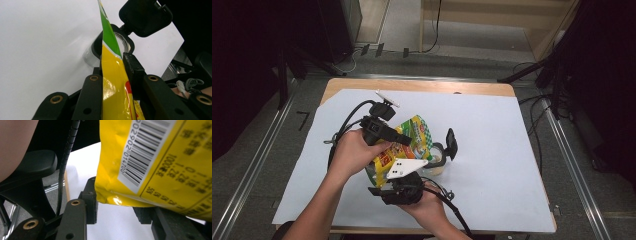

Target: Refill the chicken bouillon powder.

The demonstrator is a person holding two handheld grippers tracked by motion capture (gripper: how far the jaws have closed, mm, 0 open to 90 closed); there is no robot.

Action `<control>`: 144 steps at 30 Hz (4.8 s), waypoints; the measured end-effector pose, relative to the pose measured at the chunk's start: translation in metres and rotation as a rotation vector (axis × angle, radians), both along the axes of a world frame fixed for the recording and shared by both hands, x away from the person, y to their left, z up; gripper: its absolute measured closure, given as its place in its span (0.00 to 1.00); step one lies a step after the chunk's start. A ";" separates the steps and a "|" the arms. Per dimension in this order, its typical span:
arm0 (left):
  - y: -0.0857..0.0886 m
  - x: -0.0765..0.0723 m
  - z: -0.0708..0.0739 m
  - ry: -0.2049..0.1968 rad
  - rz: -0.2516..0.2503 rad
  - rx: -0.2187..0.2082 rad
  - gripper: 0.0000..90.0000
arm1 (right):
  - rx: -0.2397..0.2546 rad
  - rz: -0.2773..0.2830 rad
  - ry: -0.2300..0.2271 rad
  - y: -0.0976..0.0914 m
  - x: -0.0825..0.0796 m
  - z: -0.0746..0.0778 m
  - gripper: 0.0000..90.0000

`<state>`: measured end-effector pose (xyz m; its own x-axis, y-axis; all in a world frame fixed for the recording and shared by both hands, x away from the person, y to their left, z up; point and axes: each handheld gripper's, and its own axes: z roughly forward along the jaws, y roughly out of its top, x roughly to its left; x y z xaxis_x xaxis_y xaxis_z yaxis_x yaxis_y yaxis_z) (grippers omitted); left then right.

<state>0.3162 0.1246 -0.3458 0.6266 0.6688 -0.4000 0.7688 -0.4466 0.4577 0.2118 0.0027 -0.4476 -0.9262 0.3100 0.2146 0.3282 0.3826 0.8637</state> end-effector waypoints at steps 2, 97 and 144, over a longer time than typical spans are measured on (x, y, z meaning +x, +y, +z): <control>0.000 0.000 0.000 -0.002 0.003 -0.001 0.88 | 0.000 0.002 0.006 0.000 0.001 0.000 0.69; -0.007 0.013 0.012 0.010 -0.017 -0.049 0.82 | 0.005 -0.010 0.002 0.004 0.009 0.013 0.74; -0.013 0.012 0.016 -0.026 -0.025 -0.035 0.80 | 0.006 -0.013 -0.018 0.001 0.011 0.012 0.78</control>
<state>0.3281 0.1118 -0.3296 0.6537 0.6385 -0.4062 0.7450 -0.4489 0.4933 0.2226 0.0038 -0.4361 -0.9259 0.3207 0.1998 0.3174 0.3732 0.8718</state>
